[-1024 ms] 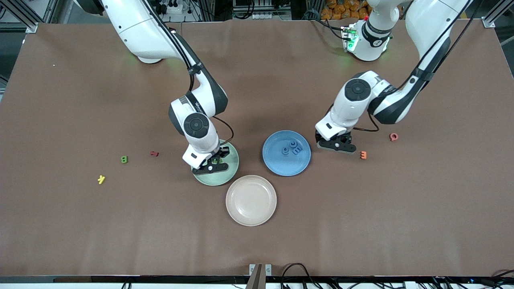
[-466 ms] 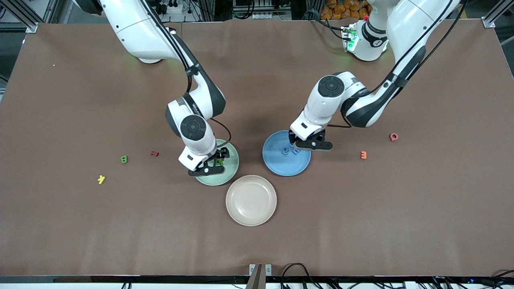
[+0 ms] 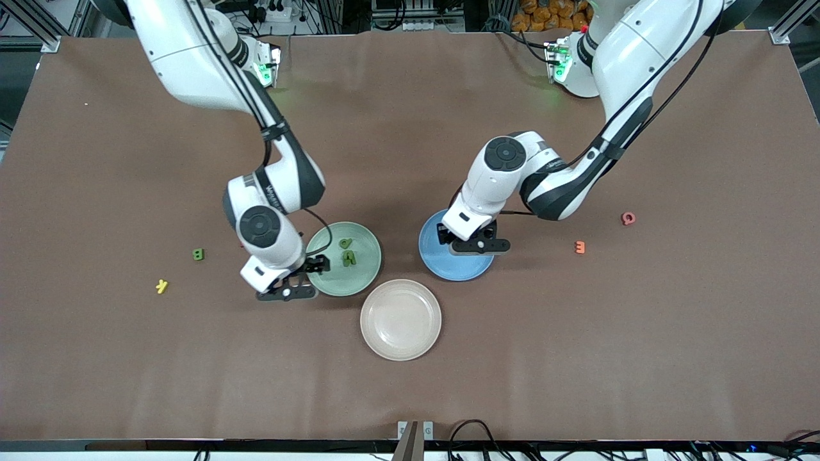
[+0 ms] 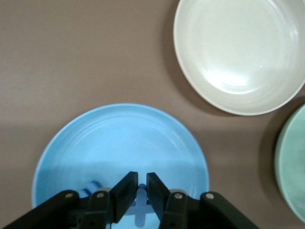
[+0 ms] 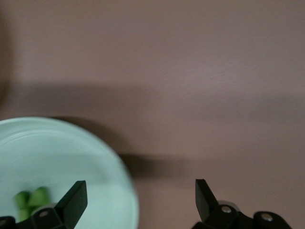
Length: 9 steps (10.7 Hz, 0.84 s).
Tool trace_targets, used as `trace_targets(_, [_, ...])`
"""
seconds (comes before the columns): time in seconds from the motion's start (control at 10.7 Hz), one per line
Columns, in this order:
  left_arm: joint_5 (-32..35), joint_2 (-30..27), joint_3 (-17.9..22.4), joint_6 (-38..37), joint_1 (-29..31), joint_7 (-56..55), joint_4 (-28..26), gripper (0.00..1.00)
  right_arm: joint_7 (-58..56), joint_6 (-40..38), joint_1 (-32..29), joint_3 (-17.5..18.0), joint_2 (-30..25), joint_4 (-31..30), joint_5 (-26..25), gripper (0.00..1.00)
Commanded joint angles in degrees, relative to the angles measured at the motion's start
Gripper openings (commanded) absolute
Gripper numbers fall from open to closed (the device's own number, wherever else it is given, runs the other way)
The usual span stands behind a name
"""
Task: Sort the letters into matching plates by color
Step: 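Drop the X in the blue plate while the right gripper drops the u, then move the right gripper to the green B while the left gripper withdraws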
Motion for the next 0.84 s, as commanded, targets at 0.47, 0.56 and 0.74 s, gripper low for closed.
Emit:
trace_targets(0.47, [-1.1, -0.3, 6.3, -5.2, -5.3, -2.2, 6.1, 1.00, -6.5, -0.9, -13.0, 0.2, -0.9, 0.1, -0.8, 1.00])
trace_targets(0.56, [-1.0, -2.7, 6.2, -8.8, -4.0, -1.1, 7.4, 1.00, -6.9, -0.9, -14.4, 0.2, -1.0, -0.1, -0.8, 1.00])
trace_targets(0.74, [-0.8, -2.2, 6.4, -13.5, -4.6, 1.1, 8.5, 1.00, -18.3, 3.4, -20.4, -1.1, -2.2, -5.8, -1.7, 1.00])
